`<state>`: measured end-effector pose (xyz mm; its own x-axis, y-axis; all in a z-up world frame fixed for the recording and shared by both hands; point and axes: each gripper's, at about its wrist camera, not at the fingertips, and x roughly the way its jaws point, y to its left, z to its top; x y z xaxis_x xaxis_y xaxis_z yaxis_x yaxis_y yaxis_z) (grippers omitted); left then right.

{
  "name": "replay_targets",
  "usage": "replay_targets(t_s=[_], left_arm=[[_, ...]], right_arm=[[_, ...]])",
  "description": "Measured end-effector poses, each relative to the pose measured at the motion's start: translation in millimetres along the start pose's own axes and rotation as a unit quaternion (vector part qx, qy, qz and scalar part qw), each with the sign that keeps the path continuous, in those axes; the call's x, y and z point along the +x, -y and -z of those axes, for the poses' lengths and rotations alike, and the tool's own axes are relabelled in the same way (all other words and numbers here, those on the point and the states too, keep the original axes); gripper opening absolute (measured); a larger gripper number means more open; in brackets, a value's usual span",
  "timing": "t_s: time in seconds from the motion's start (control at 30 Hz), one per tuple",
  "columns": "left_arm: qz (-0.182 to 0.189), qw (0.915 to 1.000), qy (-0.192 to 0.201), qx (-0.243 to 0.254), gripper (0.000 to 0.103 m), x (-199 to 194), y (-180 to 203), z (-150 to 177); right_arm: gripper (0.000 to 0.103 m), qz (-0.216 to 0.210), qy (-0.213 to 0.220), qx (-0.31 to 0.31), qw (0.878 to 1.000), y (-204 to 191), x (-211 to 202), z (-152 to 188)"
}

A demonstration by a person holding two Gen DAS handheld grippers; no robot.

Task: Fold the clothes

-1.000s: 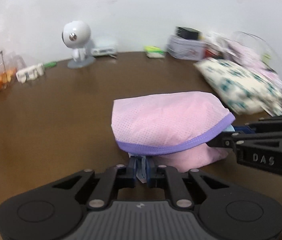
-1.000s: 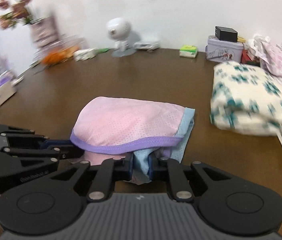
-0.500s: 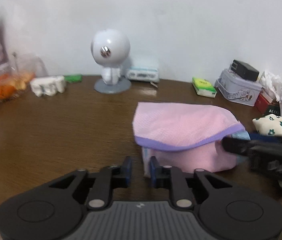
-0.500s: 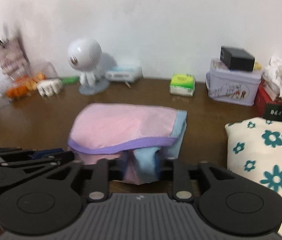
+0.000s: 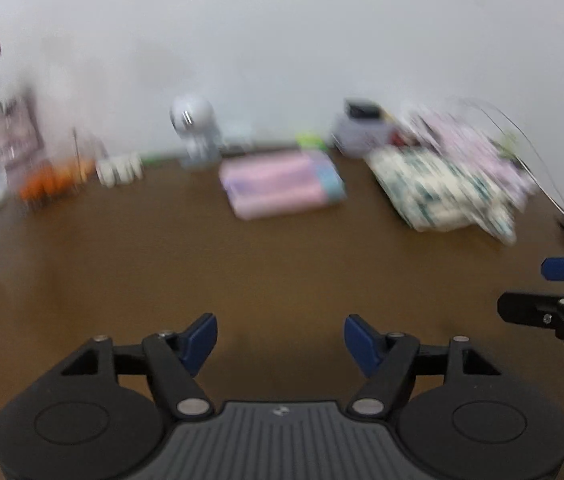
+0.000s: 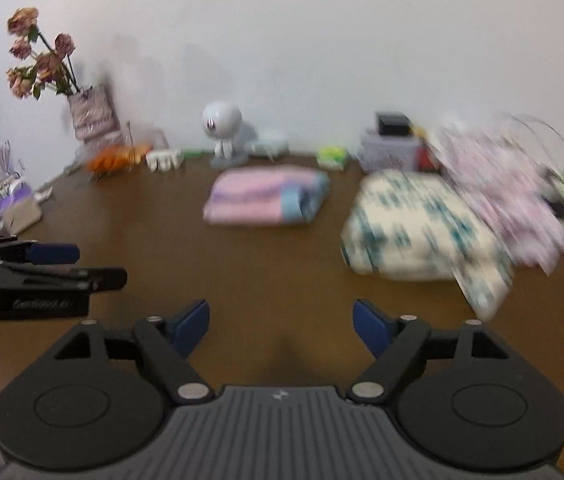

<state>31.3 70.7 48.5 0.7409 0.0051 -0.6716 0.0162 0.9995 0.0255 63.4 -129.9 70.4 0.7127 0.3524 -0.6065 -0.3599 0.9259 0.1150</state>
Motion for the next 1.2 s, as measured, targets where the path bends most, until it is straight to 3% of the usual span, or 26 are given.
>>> replay_targets(t_s=[0.1,0.17,0.23,0.33,0.4,0.63,0.87,1.0,1.13,1.2], left_arm=[[0.003,0.9997,-0.025,-0.008,0.070,-9.6,24.0,38.9],[-0.001,0.9995,-0.032,-0.007,0.082,-9.8,39.1,52.5],[-0.012,0.9994,-0.030,-0.010,0.085,-9.0,49.8,60.5],[-0.035,0.9987,-0.019,-0.031,0.092,-10.7,58.4,67.7],[-0.050,0.9981,-0.011,-0.034,0.103,-9.8,62.4,69.8],[-0.082,0.9961,0.009,-0.031,0.103,-10.6,70.1,73.6],[-0.118,0.9915,0.044,0.033,0.103,-10.1,90.2,75.2],[-0.094,0.9945,0.040,0.024,0.103,-7.7,89.0,73.2],[-0.059,0.9964,0.019,-0.058,0.103,-4.5,71.6,71.6],[-0.052,0.9970,0.019,-0.053,0.103,-4.0,71.9,71.0]], right_arm=[[0.101,0.045,-0.006,0.017,0.999,4.1,-35.4,47.2],[0.102,0.076,-0.005,0.035,0.996,8.0,-49.8,72.6],[0.102,0.104,-0.006,0.051,0.993,10.9,-55.1,87.8],[0.103,0.139,-0.006,0.059,0.989,13.1,-54.7,98.6],[0.103,0.154,-0.006,0.063,0.986,14.9,-51.2,103.4],[0.103,0.165,-0.014,0.074,0.983,24.3,-36.5,115.3],[0.103,0.167,-0.008,0.073,0.983,29.5,-32.3,117.0],[0.103,0.169,-0.009,0.073,0.983,30.8,-29.5,114.8],[0.102,0.170,-0.009,0.073,0.983,30.9,-28.9,114.7],[0.102,0.171,-0.009,0.074,0.982,30.5,-28.4,114.4]])
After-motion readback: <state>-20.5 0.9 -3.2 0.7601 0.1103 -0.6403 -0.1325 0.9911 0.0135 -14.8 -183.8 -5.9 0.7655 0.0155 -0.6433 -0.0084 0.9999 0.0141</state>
